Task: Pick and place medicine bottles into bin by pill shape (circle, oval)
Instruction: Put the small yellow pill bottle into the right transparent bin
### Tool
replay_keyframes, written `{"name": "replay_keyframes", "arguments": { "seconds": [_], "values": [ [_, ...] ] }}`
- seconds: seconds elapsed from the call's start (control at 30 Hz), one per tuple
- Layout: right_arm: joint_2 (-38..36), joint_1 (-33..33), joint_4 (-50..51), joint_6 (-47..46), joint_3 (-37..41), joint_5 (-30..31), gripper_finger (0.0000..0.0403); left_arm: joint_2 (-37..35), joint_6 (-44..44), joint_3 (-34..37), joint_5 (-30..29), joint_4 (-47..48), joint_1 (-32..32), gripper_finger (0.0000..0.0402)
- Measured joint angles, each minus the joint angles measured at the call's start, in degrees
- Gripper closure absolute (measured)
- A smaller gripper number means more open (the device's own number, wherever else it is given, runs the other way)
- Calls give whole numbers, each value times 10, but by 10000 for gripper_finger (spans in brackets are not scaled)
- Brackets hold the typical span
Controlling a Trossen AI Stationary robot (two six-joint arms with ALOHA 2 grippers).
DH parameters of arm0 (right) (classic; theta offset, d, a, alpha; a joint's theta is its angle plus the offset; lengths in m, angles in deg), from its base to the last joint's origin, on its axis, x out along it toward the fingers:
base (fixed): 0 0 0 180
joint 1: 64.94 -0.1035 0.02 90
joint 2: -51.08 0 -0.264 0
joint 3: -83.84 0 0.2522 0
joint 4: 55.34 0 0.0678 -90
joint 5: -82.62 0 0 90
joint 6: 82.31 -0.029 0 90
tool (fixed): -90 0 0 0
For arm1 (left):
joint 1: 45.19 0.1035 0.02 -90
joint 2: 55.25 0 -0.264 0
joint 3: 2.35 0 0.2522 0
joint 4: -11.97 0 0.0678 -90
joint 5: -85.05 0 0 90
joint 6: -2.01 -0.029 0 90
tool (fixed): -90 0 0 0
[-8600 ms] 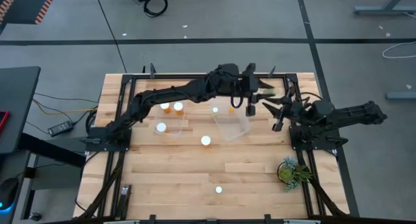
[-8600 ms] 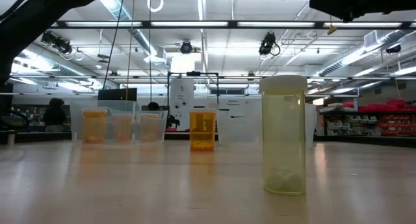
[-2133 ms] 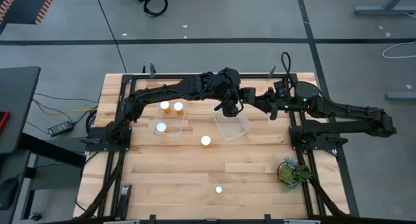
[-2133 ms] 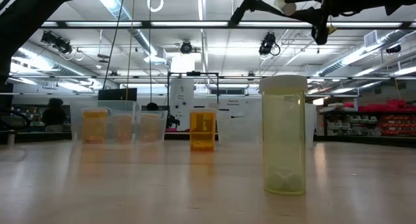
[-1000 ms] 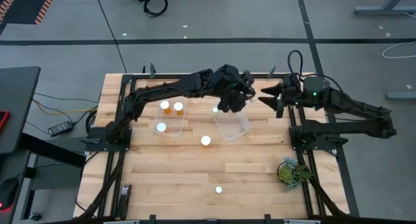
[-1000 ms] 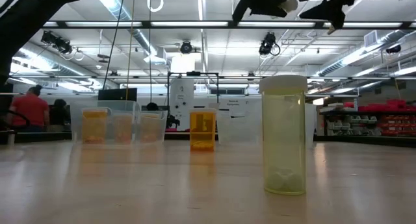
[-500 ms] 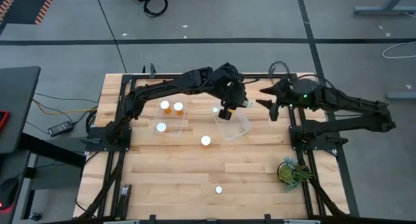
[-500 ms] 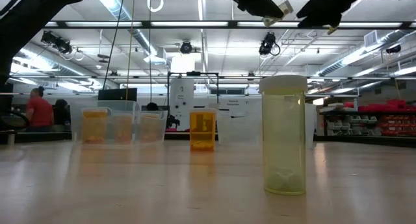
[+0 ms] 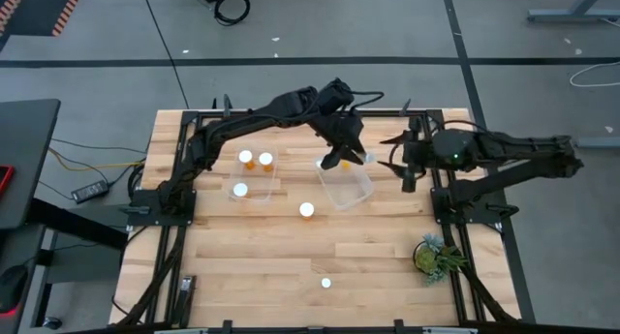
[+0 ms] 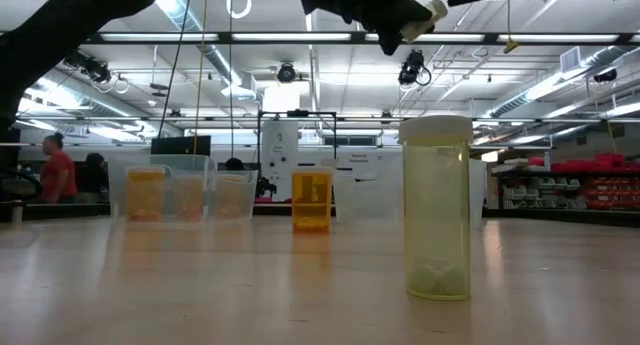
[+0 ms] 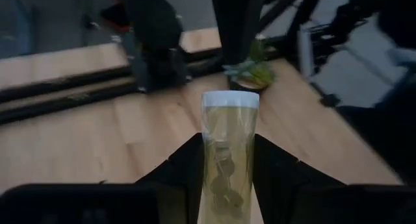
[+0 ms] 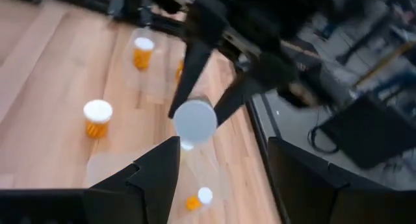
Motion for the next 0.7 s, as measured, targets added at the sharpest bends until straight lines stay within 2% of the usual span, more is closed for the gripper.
{"name": "replay_keyframes", "arguments": {
  "seconds": [0.13,0.37,0.7],
  "values": [
    [29,-23,8,65,-13,1,164,5,15,0,36,-13,0,286],
    [59,-49,9,168,-15,7,164,6,37,0,40,-21,-1,282],
    [57,-53,3,288,-15,23,164,6,81,0,44,-25,-6,281]
  ]
}}
